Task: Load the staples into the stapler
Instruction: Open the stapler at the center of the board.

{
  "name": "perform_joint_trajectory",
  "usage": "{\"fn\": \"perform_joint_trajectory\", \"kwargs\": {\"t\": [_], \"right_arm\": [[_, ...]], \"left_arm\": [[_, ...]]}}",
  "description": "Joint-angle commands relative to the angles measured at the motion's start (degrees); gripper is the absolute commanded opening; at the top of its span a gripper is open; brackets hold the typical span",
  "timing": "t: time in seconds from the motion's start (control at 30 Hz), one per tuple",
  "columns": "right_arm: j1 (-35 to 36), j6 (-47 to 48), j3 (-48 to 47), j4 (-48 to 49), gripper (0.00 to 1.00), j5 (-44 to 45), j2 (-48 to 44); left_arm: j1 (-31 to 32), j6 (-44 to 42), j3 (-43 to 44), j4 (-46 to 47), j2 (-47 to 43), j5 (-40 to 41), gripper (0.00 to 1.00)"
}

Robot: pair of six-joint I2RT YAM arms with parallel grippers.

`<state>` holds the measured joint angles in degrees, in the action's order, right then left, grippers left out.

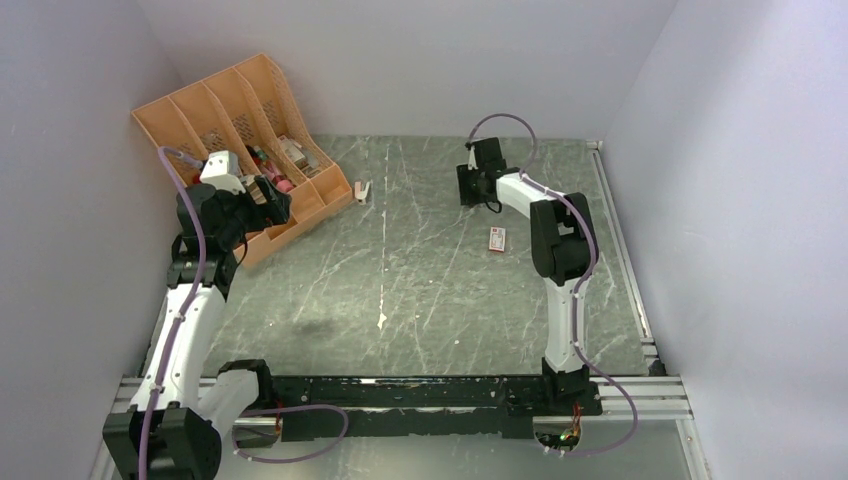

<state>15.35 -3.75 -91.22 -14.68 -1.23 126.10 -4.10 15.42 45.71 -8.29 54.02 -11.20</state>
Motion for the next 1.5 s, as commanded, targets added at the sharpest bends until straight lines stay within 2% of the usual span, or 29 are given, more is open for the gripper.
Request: {"fn": "perform_joint_trajectory", "kwargs": {"t": [0.0, 0.23, 0.37, 0.6, 0.73, 0.93, 1.47], "right_arm": [[1.89, 1.77, -0.31, 0.02, 0.51, 2.17, 0.76], [6.43, 6.94, 5.04, 1.55, 0.48, -0.18, -5.04], [10.37, 9.67, 9.01, 1.95, 0.48, -5.04, -9.27], [22.62, 12.37, 18.28, 3.15, 0.46, -11.25, -17.88], [27.59, 13.93, 24.33, 4.43, 0.46, -11.4, -22.36], [31.47, 14.21, 29.16, 3.33, 0.45, -9.19, -25.72], [32.47, 12.1, 33.45, 6.85, 0.67, -6.63, -25.21]], "left_arm": [[-0.78, 0.36, 0.53, 2.47, 0.28, -2.28, 0.97], [-0.82, 0.31, 0.5, 2.67, 0.55, -2.87, 0.97], [-0.82, 0.31, 0.67, 2.5, 0.81, -3.27, 0.97], [-0.91, 0.28, 0.76, 2.32, 1.31, -3.79, 0.96], [-0.91, 0.42, 0.87, 2.36, 1.81, -4.83, 0.97], [-0.93, 0.59, 0.98, 2.4, 2.49, -5.99, 0.96], [-1.02, 1.0, 0.77, 2.78, 2.47, -7.71, 0.96]]}}
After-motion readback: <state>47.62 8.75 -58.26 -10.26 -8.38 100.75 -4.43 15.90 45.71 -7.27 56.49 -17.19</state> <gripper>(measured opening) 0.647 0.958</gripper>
